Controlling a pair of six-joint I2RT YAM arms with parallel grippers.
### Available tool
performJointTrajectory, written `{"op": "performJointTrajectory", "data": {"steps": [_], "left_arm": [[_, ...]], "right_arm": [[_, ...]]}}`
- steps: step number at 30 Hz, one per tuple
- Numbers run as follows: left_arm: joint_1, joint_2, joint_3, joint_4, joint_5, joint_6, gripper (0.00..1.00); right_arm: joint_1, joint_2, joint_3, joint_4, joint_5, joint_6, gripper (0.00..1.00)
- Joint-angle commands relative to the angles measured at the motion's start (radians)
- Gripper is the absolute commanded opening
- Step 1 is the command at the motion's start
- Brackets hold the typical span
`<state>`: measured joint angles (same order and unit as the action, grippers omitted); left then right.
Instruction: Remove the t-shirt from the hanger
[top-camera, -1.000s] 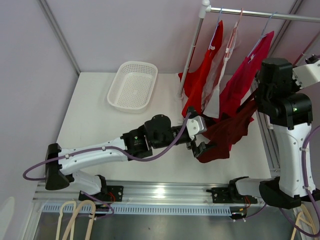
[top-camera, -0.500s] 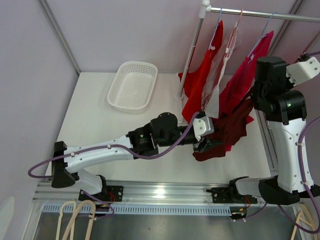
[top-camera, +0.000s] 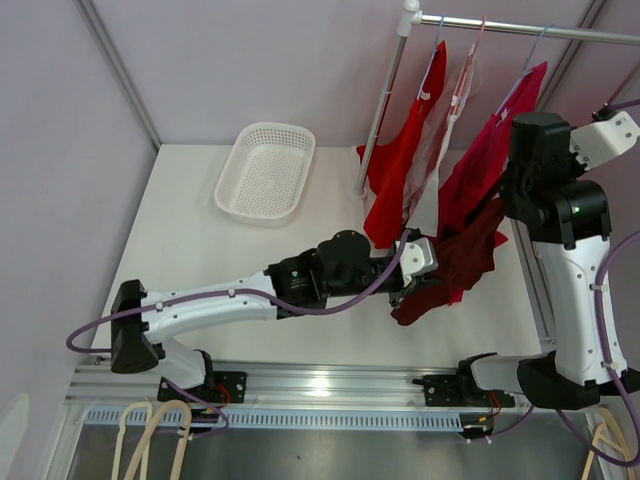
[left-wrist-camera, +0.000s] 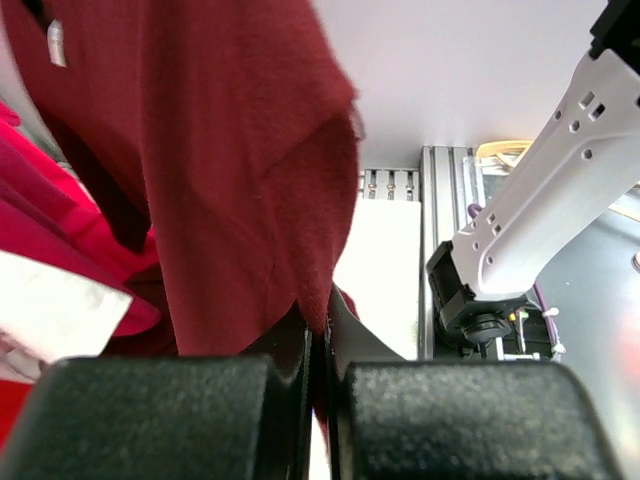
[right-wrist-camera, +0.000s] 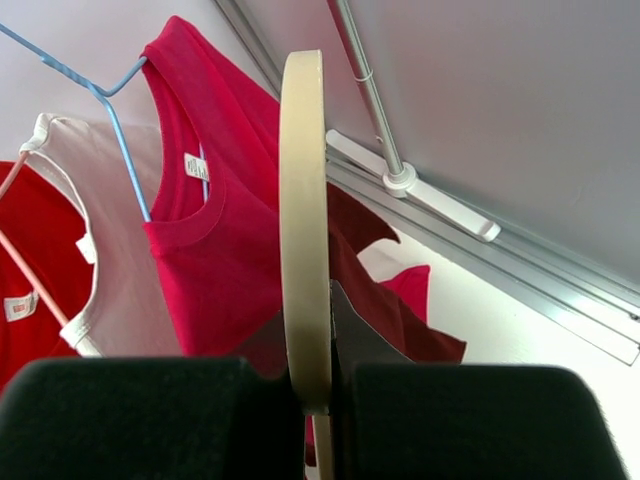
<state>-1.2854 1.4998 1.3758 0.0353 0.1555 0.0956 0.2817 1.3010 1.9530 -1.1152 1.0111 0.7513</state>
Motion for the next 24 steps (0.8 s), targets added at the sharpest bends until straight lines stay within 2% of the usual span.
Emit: {"op": "performJointTrajectory", "data": {"steps": [1,8,13,18,24], "left_arm": [[-0.011,-0.094,-0.024,0.012,-0.028,0.001,0.01],[-0.057,-0.274,-0.072,-0.095,-0.086,0.026,0.01],[-0.149,-0.369,-0.170,-0.098,-0.119,-0.003,0.01],[-0.216,-0.404,-0.261,-0.048,-0.131,-0.049,0.01],[-0.270,-0.440,-0.294,-0.089,-0.151,-0.088,0.01]], "right_arm": [[-0.006,-0.022,-0.011,0.100,0.053,-0.030,0.00],[-0.142,-0.026,-0.083,0.159,-0.055,-0.070,0.00],[-0.260,-0.028,-0.137,0.205,-0.143,-0.078,0.00],[-0.323,-0.006,-0.149,0.222,-0.190,-0.090,0.00],[-0.395,0.009,-0.140,0.236,-0.289,-0.101,0.00]]}}
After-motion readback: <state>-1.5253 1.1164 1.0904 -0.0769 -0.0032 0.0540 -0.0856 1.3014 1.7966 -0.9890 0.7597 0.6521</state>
